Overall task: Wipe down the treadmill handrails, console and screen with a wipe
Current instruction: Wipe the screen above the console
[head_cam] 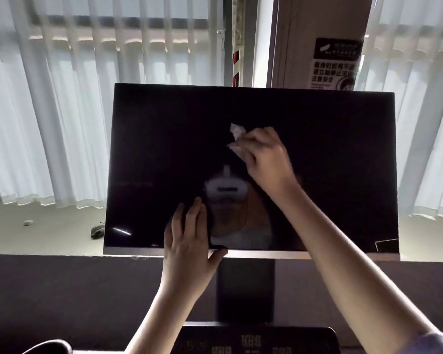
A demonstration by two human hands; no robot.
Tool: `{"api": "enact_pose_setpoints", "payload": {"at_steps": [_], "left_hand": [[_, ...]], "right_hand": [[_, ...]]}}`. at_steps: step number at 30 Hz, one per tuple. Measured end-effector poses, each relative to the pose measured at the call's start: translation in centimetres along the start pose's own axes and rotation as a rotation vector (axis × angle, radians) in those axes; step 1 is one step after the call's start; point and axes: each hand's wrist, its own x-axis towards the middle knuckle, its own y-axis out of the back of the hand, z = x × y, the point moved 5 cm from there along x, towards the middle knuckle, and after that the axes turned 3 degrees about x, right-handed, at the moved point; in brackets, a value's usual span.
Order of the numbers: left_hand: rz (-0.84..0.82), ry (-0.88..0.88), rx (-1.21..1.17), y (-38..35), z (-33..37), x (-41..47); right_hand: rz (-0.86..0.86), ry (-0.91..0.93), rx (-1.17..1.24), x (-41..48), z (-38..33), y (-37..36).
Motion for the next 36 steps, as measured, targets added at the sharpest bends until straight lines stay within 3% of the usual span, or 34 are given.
{"api": "enact_pose_setpoints", "payload": {"at_steps": [5, 11, 16, 21, 27, 32, 36], "left_hand": [[0.004, -0.003, 0.002, 0.0, 0.1, 0.0], [-0.003, 0.008, 0.009, 0.0, 0.1, 0.0], [-0.013, 0.009, 0.019, -0.1, 0.1, 0.0], [-0.022, 0.011, 0.022, -0.1, 0.1, 0.0], [-0.016, 0.009, 0.021, 0.0, 0.1, 0.0], [-0.02, 0.009, 0.004, -0.1, 0.2, 0.0], [-0.011, 0.007, 0.013, 0.0, 0.2, 0.0]], "right_hand": [[0.164, -0.364, -0.189, -0.3, 3.3, 2.2], [-0.062, -0.016, 0.053, -3.9, -1.2, 0.6], [0.146, -0.33, -0.08, -4.2, 0.9, 2.5], [-0.129, -0.059, 0.033, -7.9, -3.1, 0.0], [0.129, -0.317, -0.048, -8.1, -1.3, 2.4], [-0.178, -0.038, 0.176, -11.3, -5.2, 0.9], [0.009, -0.231, 0.006, -10.5, -2.6, 2.6]]}}
